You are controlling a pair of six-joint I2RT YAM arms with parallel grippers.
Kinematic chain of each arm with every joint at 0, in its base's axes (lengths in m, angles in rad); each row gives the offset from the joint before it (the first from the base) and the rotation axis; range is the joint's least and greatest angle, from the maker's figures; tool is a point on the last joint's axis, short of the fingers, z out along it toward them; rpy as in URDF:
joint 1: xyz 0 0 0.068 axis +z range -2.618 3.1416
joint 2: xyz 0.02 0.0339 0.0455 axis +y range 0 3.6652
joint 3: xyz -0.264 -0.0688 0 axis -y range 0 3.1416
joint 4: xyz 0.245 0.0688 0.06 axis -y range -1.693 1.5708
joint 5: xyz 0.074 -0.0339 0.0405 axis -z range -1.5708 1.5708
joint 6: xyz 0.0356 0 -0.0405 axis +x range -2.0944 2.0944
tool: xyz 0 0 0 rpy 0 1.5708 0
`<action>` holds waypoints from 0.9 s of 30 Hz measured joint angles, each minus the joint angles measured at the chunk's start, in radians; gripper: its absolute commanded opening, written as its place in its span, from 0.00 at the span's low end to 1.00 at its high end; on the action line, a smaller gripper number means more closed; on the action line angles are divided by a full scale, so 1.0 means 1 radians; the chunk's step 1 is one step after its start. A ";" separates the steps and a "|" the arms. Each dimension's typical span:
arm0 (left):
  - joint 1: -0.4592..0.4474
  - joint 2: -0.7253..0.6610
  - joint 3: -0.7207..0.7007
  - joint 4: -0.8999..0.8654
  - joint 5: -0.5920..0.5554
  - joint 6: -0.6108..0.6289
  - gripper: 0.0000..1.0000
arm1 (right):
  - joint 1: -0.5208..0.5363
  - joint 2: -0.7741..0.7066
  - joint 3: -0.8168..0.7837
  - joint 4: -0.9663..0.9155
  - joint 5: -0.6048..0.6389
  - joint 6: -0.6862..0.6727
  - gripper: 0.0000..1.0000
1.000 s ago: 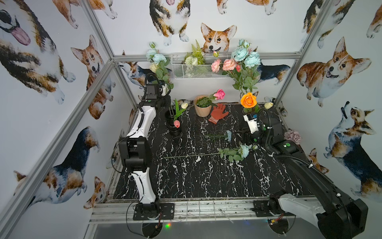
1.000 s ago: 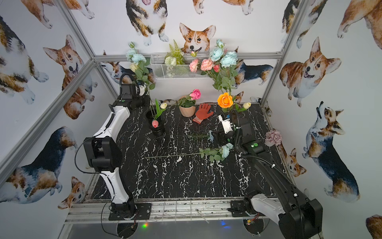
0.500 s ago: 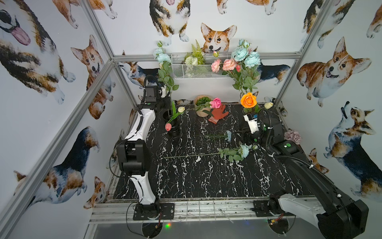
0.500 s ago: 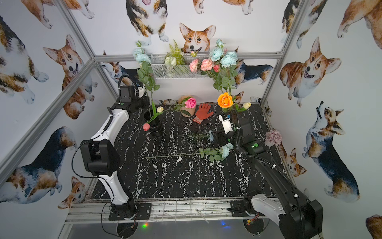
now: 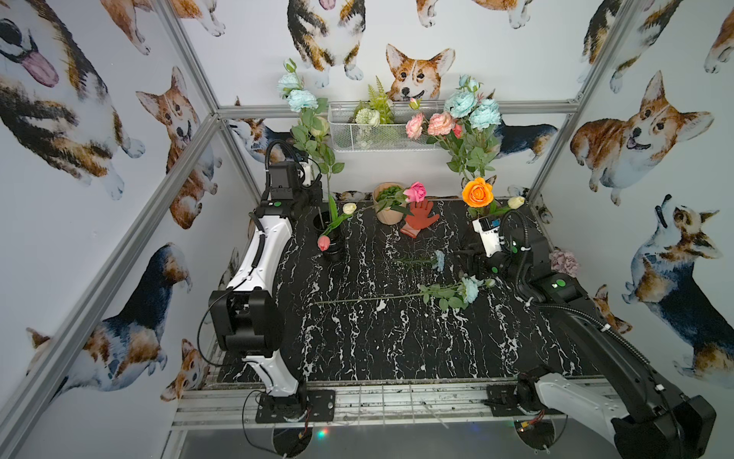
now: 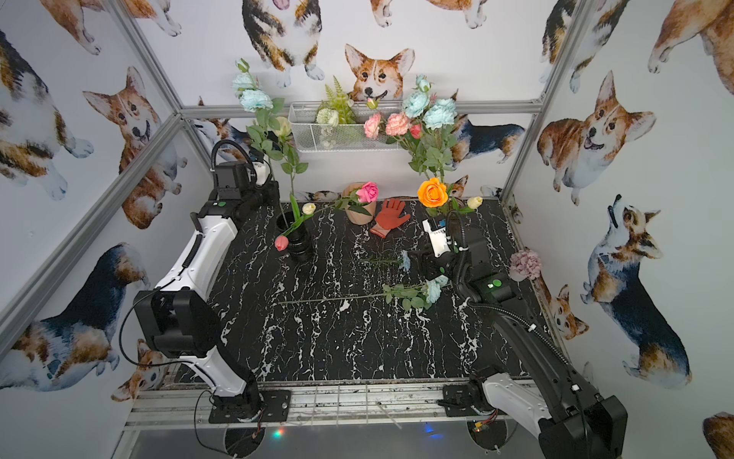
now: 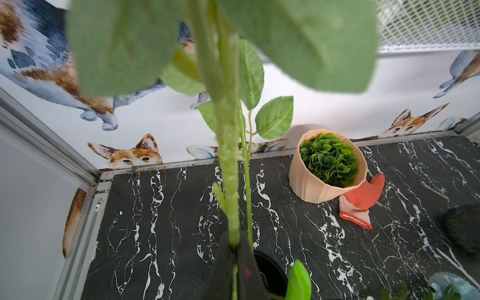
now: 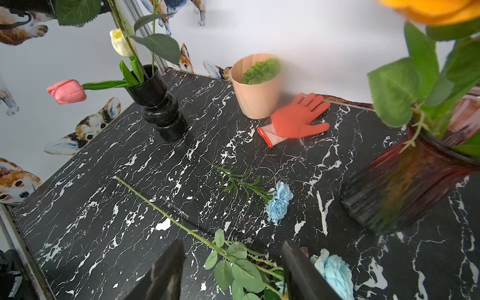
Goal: Pick out blue flowers from the vase
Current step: Pick up the flower from the vase.
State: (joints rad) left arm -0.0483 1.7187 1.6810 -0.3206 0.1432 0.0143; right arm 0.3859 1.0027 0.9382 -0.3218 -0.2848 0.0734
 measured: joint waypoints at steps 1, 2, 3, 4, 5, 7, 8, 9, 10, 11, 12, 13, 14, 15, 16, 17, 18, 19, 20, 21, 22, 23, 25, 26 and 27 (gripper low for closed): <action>0.000 -0.002 0.006 0.000 -0.002 0.000 0.00 | 0.000 -0.001 0.002 -0.001 0.000 0.000 0.62; 0.000 -0.005 0.011 0.000 -0.005 0.000 0.00 | 0.000 -0.002 0.004 -0.002 0.000 0.000 0.62; 0.000 -0.010 0.014 0.000 -0.009 0.000 0.00 | 0.000 -0.004 0.006 -0.002 0.000 0.000 0.62; 0.000 -0.015 0.015 0.000 -0.011 0.000 0.00 | 0.000 -0.006 0.007 -0.002 0.000 0.000 0.62; 0.000 -0.024 0.016 -0.001 -0.011 0.000 0.00 | 0.000 -0.008 0.011 -0.006 0.000 0.000 0.62; 0.000 -0.040 0.021 0.000 -0.011 -0.002 0.00 | 0.000 -0.010 0.019 -0.006 0.000 0.000 0.62; 0.000 -0.048 0.026 0.001 -0.013 -0.003 0.00 | 0.000 -0.011 0.023 -0.008 0.000 0.000 0.62; 0.000 -0.055 0.027 0.001 -0.015 -0.005 0.00 | 0.000 -0.011 0.027 -0.009 0.000 -0.001 0.62; 0.000 -0.064 0.031 -0.001 -0.019 -0.004 0.00 | 0.000 -0.011 0.031 -0.013 0.000 -0.001 0.62; 0.000 -0.076 0.042 -0.003 -0.023 -0.003 0.00 | 0.000 -0.011 0.037 -0.018 0.000 -0.001 0.62; 0.000 -0.085 0.052 -0.004 -0.026 -0.003 0.00 | 0.000 -0.011 0.043 -0.023 0.000 -0.002 0.62; 0.000 -0.092 0.066 -0.004 -0.028 -0.002 0.00 | 0.000 -0.011 0.048 -0.027 0.000 -0.002 0.62; 0.000 -0.102 0.085 0.000 -0.037 0.004 0.00 | 0.000 -0.011 0.055 -0.031 0.000 -0.005 0.62; 0.000 -0.109 0.096 -0.001 -0.039 0.006 0.00 | 0.000 -0.011 0.061 -0.035 0.000 -0.007 0.62; 0.000 -0.118 0.111 -0.001 -0.045 0.009 0.00 | 0.000 -0.011 0.069 -0.040 0.000 -0.010 0.62; 0.000 -0.124 0.121 -0.001 -0.045 0.010 0.00 | 0.000 -0.011 0.074 -0.043 0.000 -0.014 0.62; 0.000 -0.136 0.132 -0.002 -0.045 0.014 0.00 | 0.000 -0.011 0.080 -0.047 0.000 -0.016 0.62; 0.000 -0.150 0.143 -0.003 -0.049 0.019 0.00 | 0.000 -0.011 0.085 -0.050 0.000 -0.019 0.62; 0.000 -0.166 0.150 -0.002 -0.052 0.021 0.00 | 0.000 -0.012 0.088 -0.051 0.000 -0.020 0.62; 0.000 -0.182 0.153 -0.001 -0.055 0.028 0.00 | 0.000 -0.012 0.091 -0.051 0.000 -0.021 0.62; 0.000 -0.201 0.154 0.001 -0.061 0.031 0.00 | 0.000 -0.011 0.094 -0.051 0.000 -0.023 0.62; 0.000 -0.213 0.158 0.000 -0.064 0.033 0.00 | 0.000 -0.011 0.097 -0.051 0.000 -0.023 0.62; 0.000 -0.248 0.169 0.007 -0.071 0.039 0.00 | 0.000 -0.008 0.101 -0.051 -0.003 -0.023 0.62; 0.000 -0.262 0.175 0.007 -0.071 0.043 0.00 | 0.000 -0.006 0.103 -0.051 -0.003 -0.023 0.62; 0.000 -0.278 0.184 0.008 -0.072 0.046 0.00 | 0.000 -0.005 0.103 -0.051 -0.004 -0.023 0.62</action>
State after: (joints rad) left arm -0.0479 1.4410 1.8652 -0.3130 0.0715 0.0605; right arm 0.3859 0.9974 1.0409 -0.3729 -0.2886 0.0502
